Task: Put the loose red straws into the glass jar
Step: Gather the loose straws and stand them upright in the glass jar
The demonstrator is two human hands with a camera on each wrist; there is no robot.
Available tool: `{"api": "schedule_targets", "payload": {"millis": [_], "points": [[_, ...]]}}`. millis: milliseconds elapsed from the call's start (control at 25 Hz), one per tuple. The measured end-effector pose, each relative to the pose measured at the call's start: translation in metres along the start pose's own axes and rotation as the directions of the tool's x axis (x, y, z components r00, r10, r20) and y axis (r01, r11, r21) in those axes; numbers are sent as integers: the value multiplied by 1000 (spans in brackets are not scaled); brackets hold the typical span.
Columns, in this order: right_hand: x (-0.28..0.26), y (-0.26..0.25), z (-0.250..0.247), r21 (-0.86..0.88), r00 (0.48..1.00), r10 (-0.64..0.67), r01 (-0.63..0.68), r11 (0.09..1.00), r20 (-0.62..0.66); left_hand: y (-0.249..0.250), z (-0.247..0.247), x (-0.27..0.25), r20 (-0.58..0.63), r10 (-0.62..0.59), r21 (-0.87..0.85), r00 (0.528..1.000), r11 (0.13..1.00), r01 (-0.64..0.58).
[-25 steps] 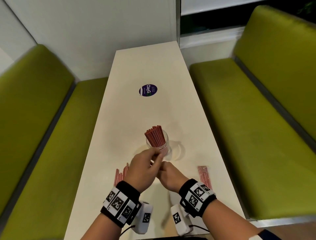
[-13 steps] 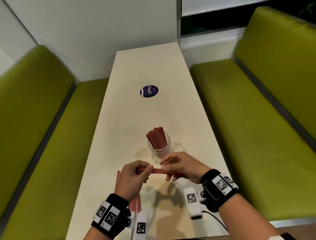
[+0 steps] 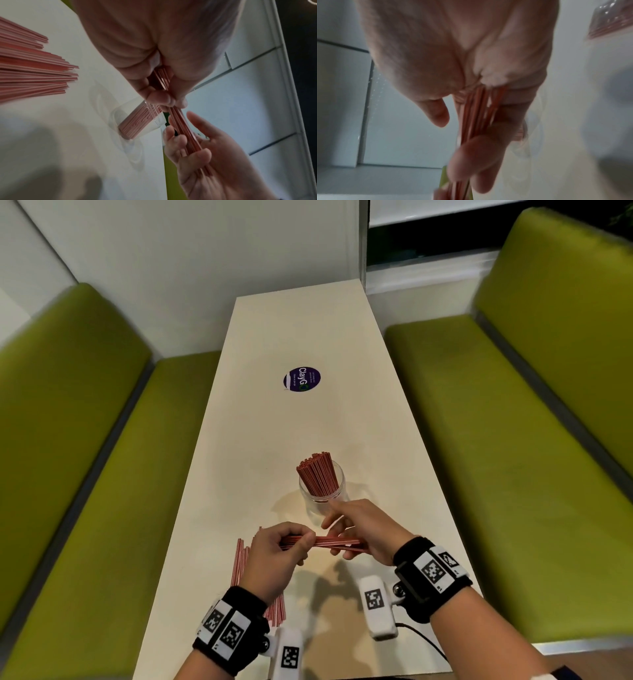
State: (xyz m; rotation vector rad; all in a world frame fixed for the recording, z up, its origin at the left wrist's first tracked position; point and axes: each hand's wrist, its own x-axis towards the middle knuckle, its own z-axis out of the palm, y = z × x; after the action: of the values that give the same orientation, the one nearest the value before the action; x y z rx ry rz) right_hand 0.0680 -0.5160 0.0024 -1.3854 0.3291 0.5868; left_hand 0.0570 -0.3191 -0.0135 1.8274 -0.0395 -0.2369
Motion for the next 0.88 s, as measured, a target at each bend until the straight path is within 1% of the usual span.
{"api": "schedule_targets", "payload": {"millis": [80, 120, 280, 320, 440, 520, 560, 640, 720, 800, 880], "points": [[1, -1, -2, 107, 999, -32, 33, 994, -17, -2, -2, 0, -70, -9, -63, 998, 998, 4], [2, 1, -1, 122, 998, -60, 64, 991, -33, -2, -1, 0, -84, -7, -75, 996, 997, 1], [6, 13, 11, 64, 985, -150, 156, 986, -84, 0, 15, -3, -49, 5, -65, 999, 998, -8], [9, 13, 4, 50, 980, -164, 170, 984, -108, 0, 24, 2, -48, -1, -78, 999, 997, -2], [10, 12, 0, 30, 959, -204, 214, 976, -198, 0, 27, 2, -44, -4, -91, 999, 996, 0], [9, 12, 0, 110, 934, -248, 283, 953, -258, 0, 27, 1, -80, -21, -141, 997, 990, 10], [7, 11, 0, 174, 922, -276, 329, 928, -271, 0, 27, 2, -113, -54, -204, 992, 978, 30], [3, 8, 2, 275, 901, -354, 417, 866, -252, 1, 27, 7, -169, -172, -408, 971, 909, 91], [3, 3, 4, 282, 877, -420, 475, 834, -235, 5, 28, 13, -148, -276, -594, 950, 792, 137], [7, -2, 10, 220, 865, -443, 491, 843, -236, 11, 31, 18, -104, -309, -675, 945, 720, 161], [10, -6, 14, 137, 861, -452, 489, 861, -232, 16, 35, 21, -74, -303, -706, 950, 689, 165]]}}
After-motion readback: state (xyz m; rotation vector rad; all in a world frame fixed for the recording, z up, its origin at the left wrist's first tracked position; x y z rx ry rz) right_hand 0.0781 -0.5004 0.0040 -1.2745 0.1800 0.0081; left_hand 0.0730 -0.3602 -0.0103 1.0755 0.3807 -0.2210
